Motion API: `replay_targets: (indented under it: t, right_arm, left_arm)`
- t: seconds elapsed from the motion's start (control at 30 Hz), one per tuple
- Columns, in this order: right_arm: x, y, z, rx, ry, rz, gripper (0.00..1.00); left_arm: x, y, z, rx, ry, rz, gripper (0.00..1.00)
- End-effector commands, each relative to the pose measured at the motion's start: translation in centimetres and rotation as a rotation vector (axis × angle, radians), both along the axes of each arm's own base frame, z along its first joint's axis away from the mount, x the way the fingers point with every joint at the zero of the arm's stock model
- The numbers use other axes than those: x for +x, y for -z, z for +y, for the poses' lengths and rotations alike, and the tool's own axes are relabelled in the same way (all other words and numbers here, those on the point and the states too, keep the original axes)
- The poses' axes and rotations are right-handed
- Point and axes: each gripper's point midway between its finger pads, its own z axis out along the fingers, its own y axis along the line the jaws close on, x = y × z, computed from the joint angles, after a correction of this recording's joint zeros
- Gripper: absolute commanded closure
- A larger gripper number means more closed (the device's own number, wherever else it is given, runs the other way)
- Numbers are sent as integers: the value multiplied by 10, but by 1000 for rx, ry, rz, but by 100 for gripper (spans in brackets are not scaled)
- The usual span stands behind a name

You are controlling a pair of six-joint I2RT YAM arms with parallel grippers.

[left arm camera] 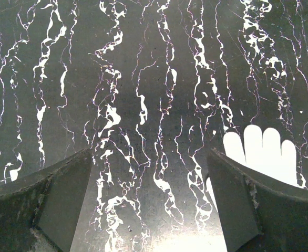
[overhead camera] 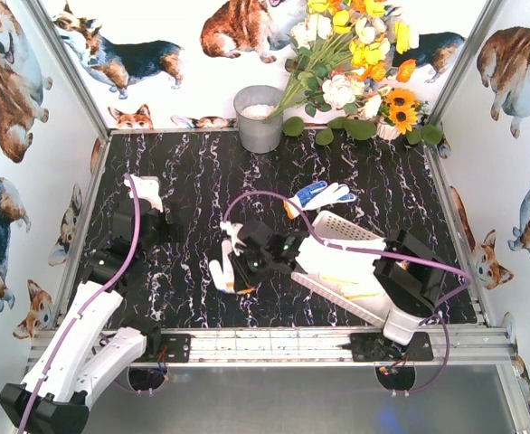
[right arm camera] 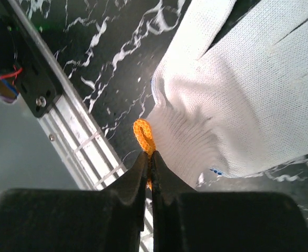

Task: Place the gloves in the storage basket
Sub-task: Turn over the glove at the center of the board.

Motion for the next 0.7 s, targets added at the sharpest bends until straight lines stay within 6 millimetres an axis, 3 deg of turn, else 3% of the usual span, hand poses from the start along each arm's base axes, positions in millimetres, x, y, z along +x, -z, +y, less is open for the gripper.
replay_targets:
  t: [0.0, 0.1, 0.17, 0.27, 0.4, 0.53, 0.67]
  right_arm:
    - [-21, -33, 8, 94, -36, -26, 100]
    - [-27, -38, 3, 98, -30, -27, 100]
    - [-29, -44, 0, 96, -31, -38, 89]
    - [-26, -63, -1, 106, -33, -87, 66]
    - [-14, -91, -13, 94, 4, -185, 50]
    - [12, -114, -34, 30, 100, -326, 46]
    - [60, -129, -72, -91, 292, -399, 46]
  left_arm:
    - [3, -2, 3, -11, -17, -18, 16]
    - [3, -1, 2, -14, -12, -17, 16]
    - [3, -1, 1, -15, -9, -13, 16]
    - [4, -1, -1, -19, 1, -18, 12]
    - [8, -7, -5, -28, 21, -38, 2]
    - [23, -21, -9, -23, 27, -62, 0]
    - [47, -40, -7, -18, 20, -102, 0]
